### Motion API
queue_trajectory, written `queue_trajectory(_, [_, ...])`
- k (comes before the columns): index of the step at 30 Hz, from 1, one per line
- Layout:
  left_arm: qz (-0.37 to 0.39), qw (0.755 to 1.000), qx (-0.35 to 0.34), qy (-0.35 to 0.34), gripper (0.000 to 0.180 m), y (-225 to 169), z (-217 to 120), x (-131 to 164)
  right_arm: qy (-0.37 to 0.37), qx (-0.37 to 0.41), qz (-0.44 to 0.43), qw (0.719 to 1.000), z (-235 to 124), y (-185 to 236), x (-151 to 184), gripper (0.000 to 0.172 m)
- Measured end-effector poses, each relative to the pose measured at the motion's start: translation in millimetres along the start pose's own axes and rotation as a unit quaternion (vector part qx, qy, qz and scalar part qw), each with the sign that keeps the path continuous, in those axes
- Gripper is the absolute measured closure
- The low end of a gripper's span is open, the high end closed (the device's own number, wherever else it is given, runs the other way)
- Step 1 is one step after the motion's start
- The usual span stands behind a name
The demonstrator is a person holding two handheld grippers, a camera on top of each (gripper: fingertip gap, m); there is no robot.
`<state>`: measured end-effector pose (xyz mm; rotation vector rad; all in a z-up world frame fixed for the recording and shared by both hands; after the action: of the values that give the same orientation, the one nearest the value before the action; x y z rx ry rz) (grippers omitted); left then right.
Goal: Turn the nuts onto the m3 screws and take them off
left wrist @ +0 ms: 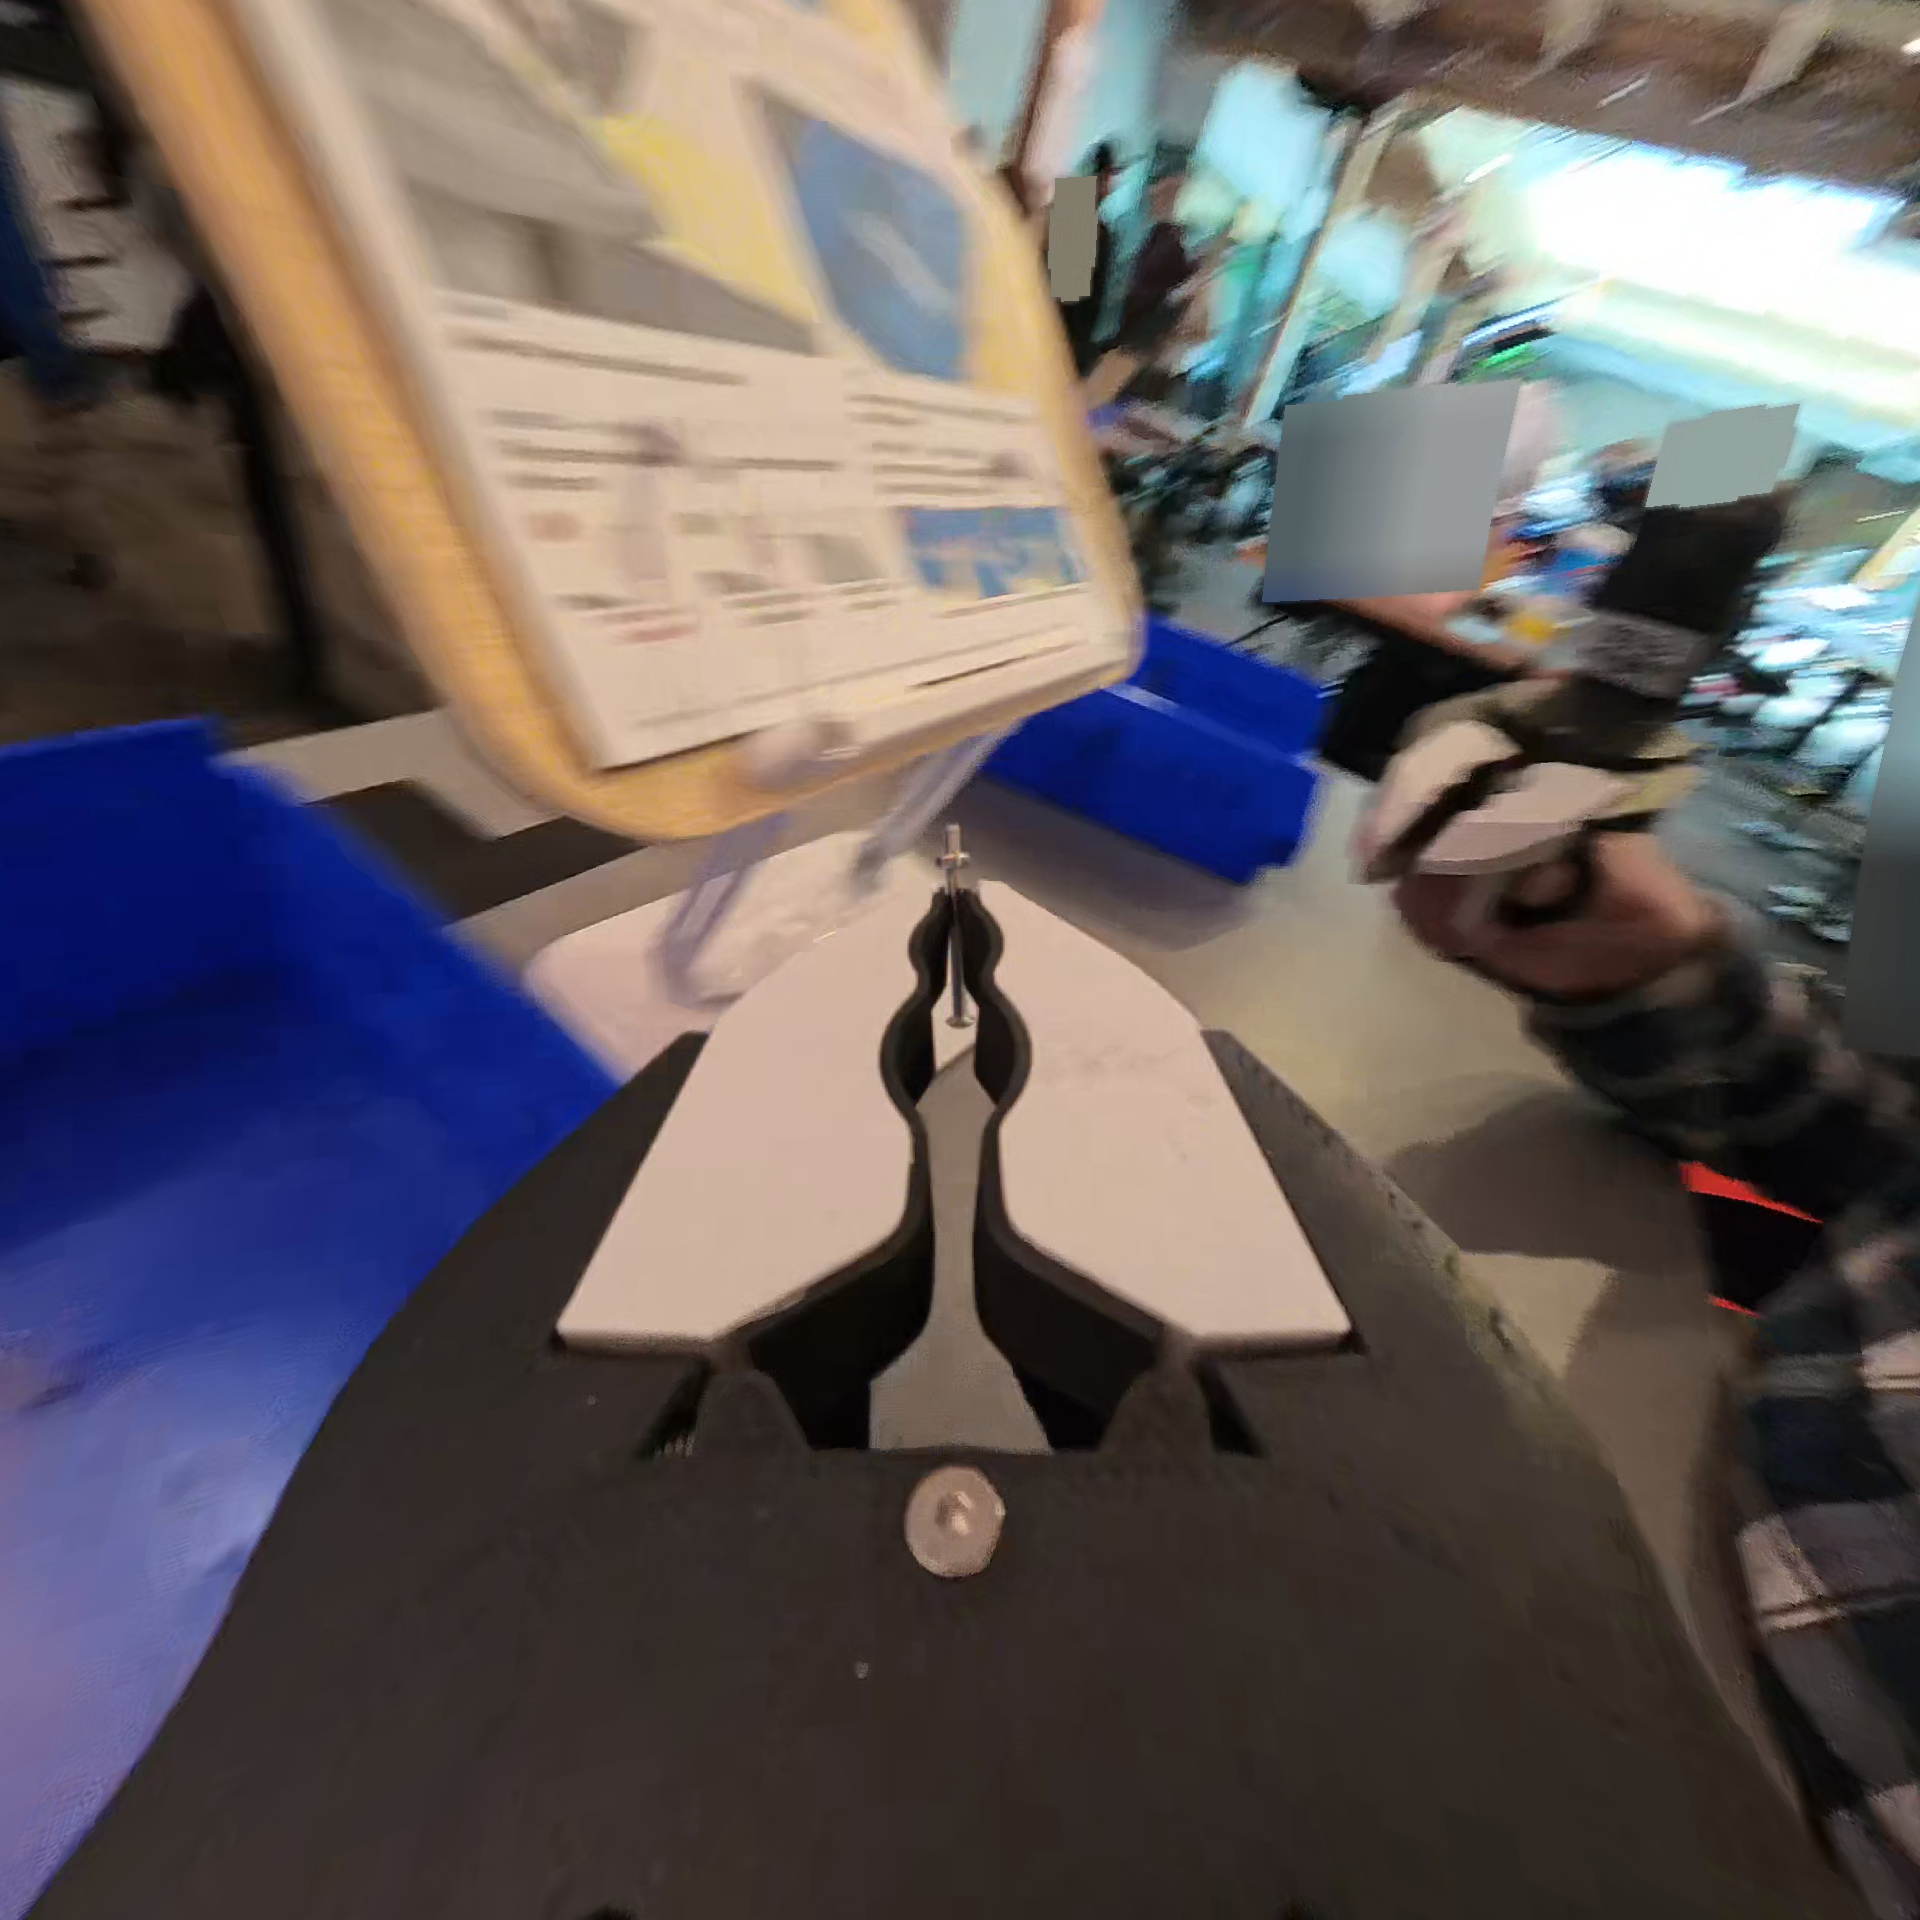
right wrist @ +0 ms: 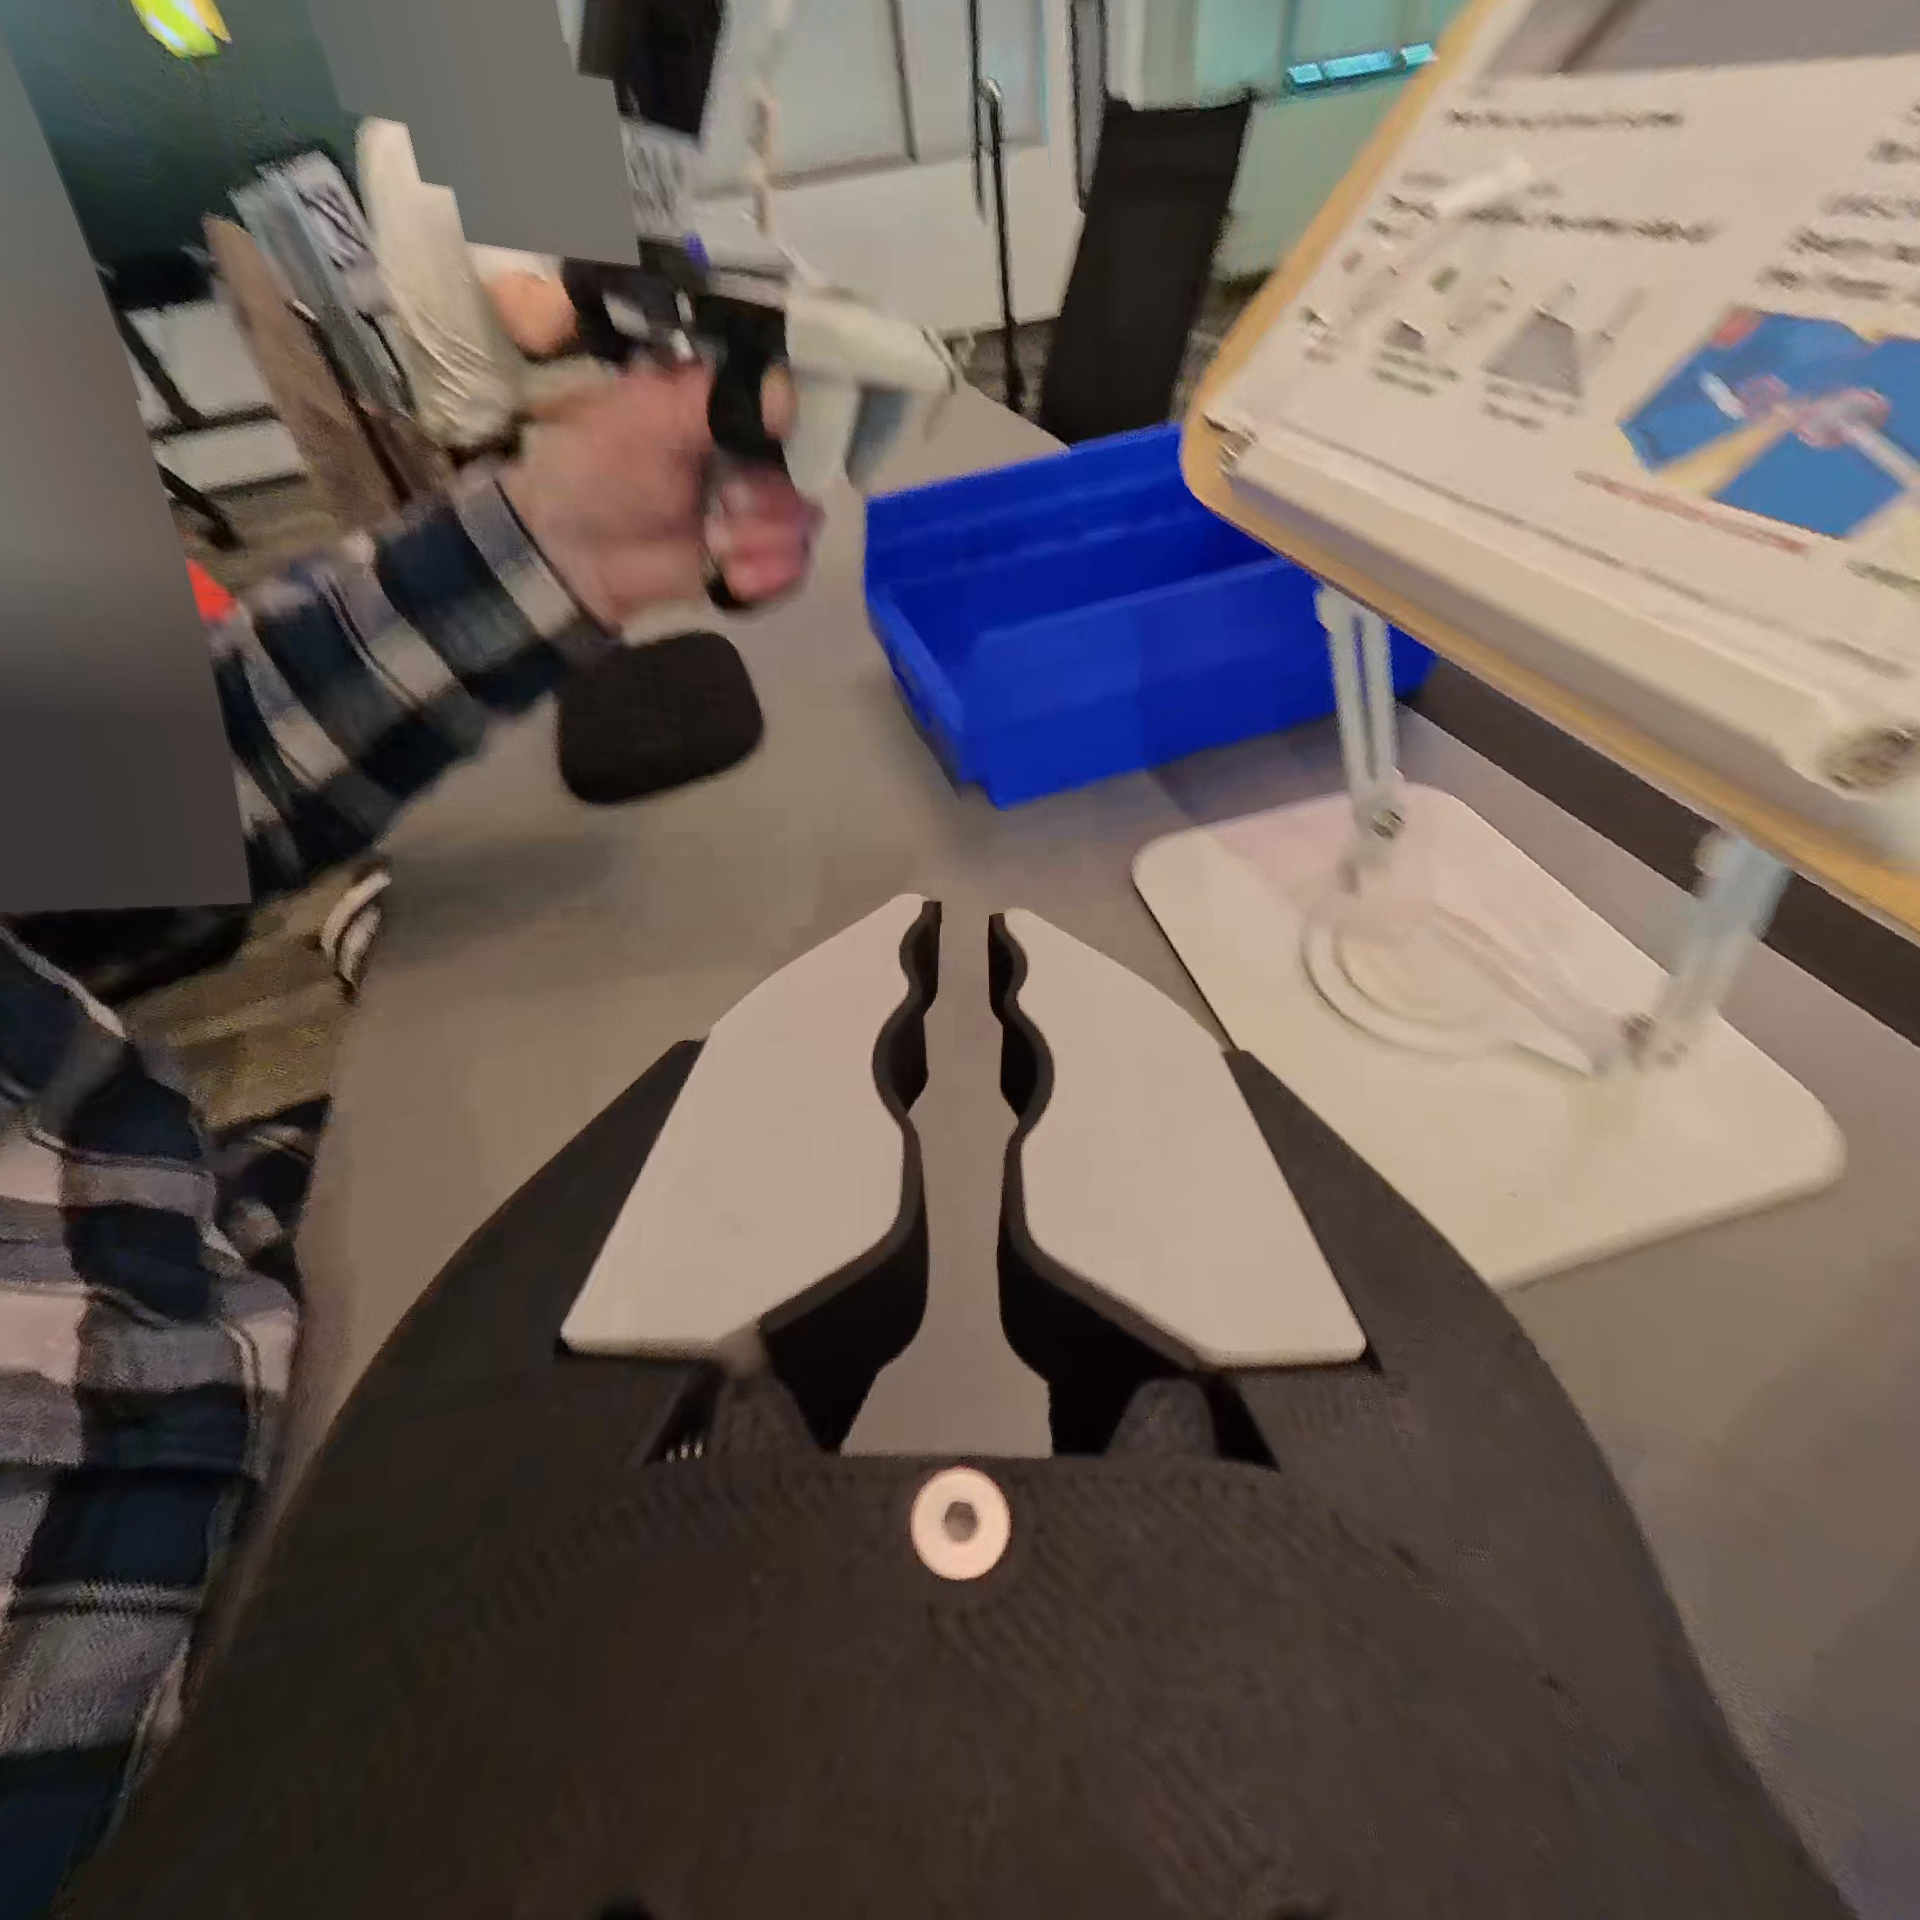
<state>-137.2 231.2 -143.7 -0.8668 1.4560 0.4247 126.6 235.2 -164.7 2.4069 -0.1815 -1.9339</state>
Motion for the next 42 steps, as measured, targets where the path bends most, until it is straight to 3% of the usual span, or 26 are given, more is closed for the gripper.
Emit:
queue_trajectory(5, [-0.016,0.981,0.181,-0.064,0.179,-86.2,67.7,31.5,-0.085,-0.042,0.006,0.996,27.3,8.9,-23.1,0.15])
queue_trajectory(9, [-0.043,0.962,0.255,-0.086,0.179,-116.7,98.0,44.4,-0.116,-0.063,0.014,0.991,31.3,6.0,-32.2,0.15])
queue_trajectory(10, [-0.042,0.961,0.256,-0.093,0.179,-119.2,102.0,45.8,-0.119,-0.07,0.017,0.99,31.3,5.9,-32.5,0.144])
queue_trajectory(17, [-0.053,0.951,0.278,-0.122,0.179,-123.4,108.3,44.6,-0.106,-0.096,0.034,0.989,33.2,5.4,-25.4,0.166])
queue_trajectory(23, [-0.045,0.95,0.281,-0.125,0.178,-123.1,109.3,42.7,-0.11,-0.098,0.037,0.988,30.6,3.4,-26.0,0.166])
queue_trajectory(26, [-0.036,0.955,0.271,-0.116,0.152,-120.0,108.0,42.1,-0.122,-0.095,0.04,0.987,24.9,-1.5,-30.2,0.166])
queue_trajectory(29, [-0.009,0.963,0.257,-0.079,0.142,-122.6,112.1,48.8,-0.114,-0.109,0.028,0.987,21.4,-1.5,-30.1,0.166])
queue_trajectory(32, [0.006,0.965,0.258,-0.056,0.144,-130.2,119.0,54.8,-0.106,-0.117,0.022,0.987,21.9,0.3,-27.4,0.166])
queue_trajectory(37, [0.007,0.962,0.269,-0.039,0.176,-133.4,123.3,62.0,-0.099,-0.121,0.021,0.987,22.1,2.4,-19.7,0.166])
queue_trajectory(42, [0.023,0.965,0.257,-0.033,0.177,-133.6,124.2,64.2,-0.103,-0.121,0.015,0.987,21.5,3.6,-16.7,0.166])
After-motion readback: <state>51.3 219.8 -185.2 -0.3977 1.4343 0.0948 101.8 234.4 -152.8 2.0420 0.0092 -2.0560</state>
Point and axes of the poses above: each gripper's, where its closed fingertips meet, z out along the fingers, x out of its underside, y = z × x across the jaws, the point moved 4 cm from there along -z, back along the fingers
